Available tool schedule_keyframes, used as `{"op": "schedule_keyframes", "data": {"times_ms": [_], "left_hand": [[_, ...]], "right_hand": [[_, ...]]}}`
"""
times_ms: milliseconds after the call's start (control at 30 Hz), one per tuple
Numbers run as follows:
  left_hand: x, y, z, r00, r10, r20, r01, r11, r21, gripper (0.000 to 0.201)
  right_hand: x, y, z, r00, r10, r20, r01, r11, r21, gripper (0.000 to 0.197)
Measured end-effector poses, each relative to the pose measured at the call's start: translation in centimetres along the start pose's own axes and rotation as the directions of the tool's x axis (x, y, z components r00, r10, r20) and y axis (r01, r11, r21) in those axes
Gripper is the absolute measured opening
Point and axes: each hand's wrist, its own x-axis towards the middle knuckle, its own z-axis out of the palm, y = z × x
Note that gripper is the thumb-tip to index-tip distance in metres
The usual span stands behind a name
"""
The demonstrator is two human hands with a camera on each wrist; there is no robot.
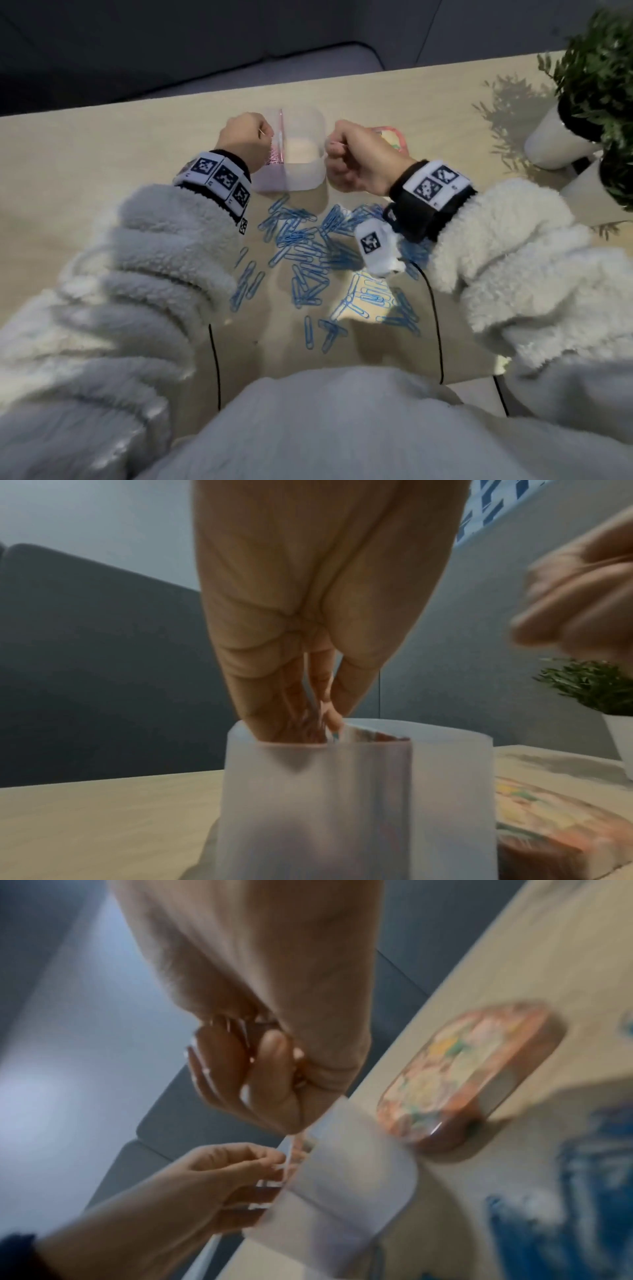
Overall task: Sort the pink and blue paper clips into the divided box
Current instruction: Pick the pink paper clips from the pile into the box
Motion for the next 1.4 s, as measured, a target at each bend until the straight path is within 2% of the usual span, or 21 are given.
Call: {"op": "schedule_keyframes", "data": {"times_ms": [67, 100, 167, 233, 300, 333, 400, 467, 533, 633, 700, 767, 833, 900, 967, 1067, 1167, 1233, 1300, 1333, 1400], "left_hand": [[0.0, -0.2, 0.2, 0.999, -0.035, -0.003, 0.034, 0.997, -0.070, 0.033], [-0.2, -0.4, 0.2, 0.998, -0.037, -0.046, 0.030, 0.991, -0.127, 0.036], [-1.2, -1.1, -0.2, 0.978, -0.004, -0.209, -0.044, 0.974, -0.224, 0.042], [-2.6, -2.1, -0.6, 0.933, 0.064, -0.353, -0.165, 0.950, -0.264, 0.041], [-3.9, -3.6, -0.6, 0.919, 0.077, -0.386, -0.211, 0.924, -0.319, 0.038], [-4.5, -4.4, -0.5, 0.925, 0.051, -0.378, -0.196, 0.914, -0.354, 0.037], [-5.8, -5.7, -0.3, 0.938, -0.028, -0.346, -0.123, 0.905, -0.406, 0.034], [-7.4, -6.2, 0.2, 0.957, -0.065, -0.282, -0.068, 0.898, -0.435, 0.032], [-8.9, -5.9, 1.4, 0.984, -0.025, -0.175, -0.051, 0.907, -0.417, 0.028], [-10.5, -4.4, 3.7, 0.994, 0.102, 0.027, -0.089, 0.948, -0.306, 0.026], [-11.1, -3.3, 5.5, 0.966, 0.212, 0.148, -0.177, 0.959, -0.220, 0.024], [-11.5, -2.0, 7.3, 0.918, 0.326, 0.224, -0.303, 0.944, -0.131, 0.022], [-11.6, -0.7, 8.9, 0.877, 0.404, 0.259, -0.413, 0.910, -0.019, 0.025], [-11.5, 0.7, 10.2, 0.846, 0.461, 0.267, -0.489, 0.871, 0.047, 0.028], [-11.3, 2.0, 11.3, 0.803, 0.503, 0.319, -0.554, 0.828, 0.089, 0.035], [-10.8, 3.0, 13.2, 0.726, 0.523, 0.447, -0.631, 0.764, 0.131, 0.054], [-10.9, 3.4, 14.4, 0.707, 0.523, 0.476, -0.664, 0.722, 0.195, 0.045], [-11.2, 2.8, 14.7, 0.710, 0.504, 0.492, -0.672, 0.694, 0.259, 0.049], [-11.5, 2.2, 14.3, 0.707, 0.512, 0.489, -0.676, 0.691, 0.255, 0.049], [-11.6, 1.9, 13.9, 0.707, 0.516, 0.485, -0.677, 0.693, 0.249, 0.047], [-11.7, 1.5, 13.1, 0.727, 0.485, 0.485, -0.655, 0.701, 0.281, 0.042]], "right_hand": [[1.4, -1.2, 1.8, 1.000, -0.001, -0.016, 0.002, 0.999, 0.050, 0.038], [2.1, -1.7, 2.8, 0.998, -0.031, -0.049, 0.032, 0.999, 0.030, 0.039], [3.3, -2.5, 4.6, 0.990, -0.095, -0.100, 0.094, 0.995, -0.023, 0.033], [4.6, -3.0, 6.1, 0.981, -0.138, -0.136, 0.139, 0.990, 0.003, 0.027], [5.5, -3.2, 7.4, 0.981, -0.119, -0.150, 0.134, 0.987, 0.090, 0.025], [6.0, -3.2, 8.0, 0.983, -0.111, -0.149, 0.126, 0.988, 0.094, 0.025], [6.6, -3.0, 8.7, 0.987, -0.106, -0.119, 0.108, 0.994, 0.012, 0.020], [6.9, -2.6, 8.7, 0.990, -0.118, -0.075, 0.112, 0.991, -0.076, 0.026], [5.7, -2.6, 8.0, 0.981, -0.182, -0.063, 0.176, 0.980, -0.088, 0.016], [2.2, -2.0, 4.9, 0.936, -0.316, -0.157, 0.315, 0.948, -0.031, 0.015], [-1.3, 0.0, 1.5, 0.900, -0.371, -0.227, 0.362, 0.929, -0.083, 0.017], [-4.7, 3.4, -2.5, 0.882, -0.384, -0.273, 0.321, 0.914, -0.248, 0.023], [-7.0, 7.8, -6.3, 0.882, -0.371, -0.292, 0.204, 0.857, -0.474, 0.028], [-8.7, 11.9, -9.1, 0.889, -0.326, -0.323, 0.048, 0.766, -0.641, 0.024], [-10.5, 14.8, -10.0, 0.890, -0.298, -0.345, -0.038, 0.706, -0.707, 0.022], [-11.7, 17.2, -9.3, 0.886, -0.340, -0.316, -0.036, 0.627, -0.778, 0.025], [-11.7, 18.1, -7.8, 0.900, -0.369, -0.232, -0.009, 0.517, -0.856, 0.030], [-11.5, 18.3, -6.6, 0.927, -0.339, -0.158, 0.000, 0.422, -0.906, 0.034], [-11.6, 18.3, -5.6, 0.948, -0.314, -0.056, 0.053, 0.329, -0.943, 0.038], [-11.7, 18.2, -5.2, 0.949, -0.315, -0.016, 0.088, 0.315, -0.945, 0.039], [-11.9, 17.9, -5.4, 0.934, -0.357, -0.030, 0.112, 0.371, -0.922, 0.041]]}}
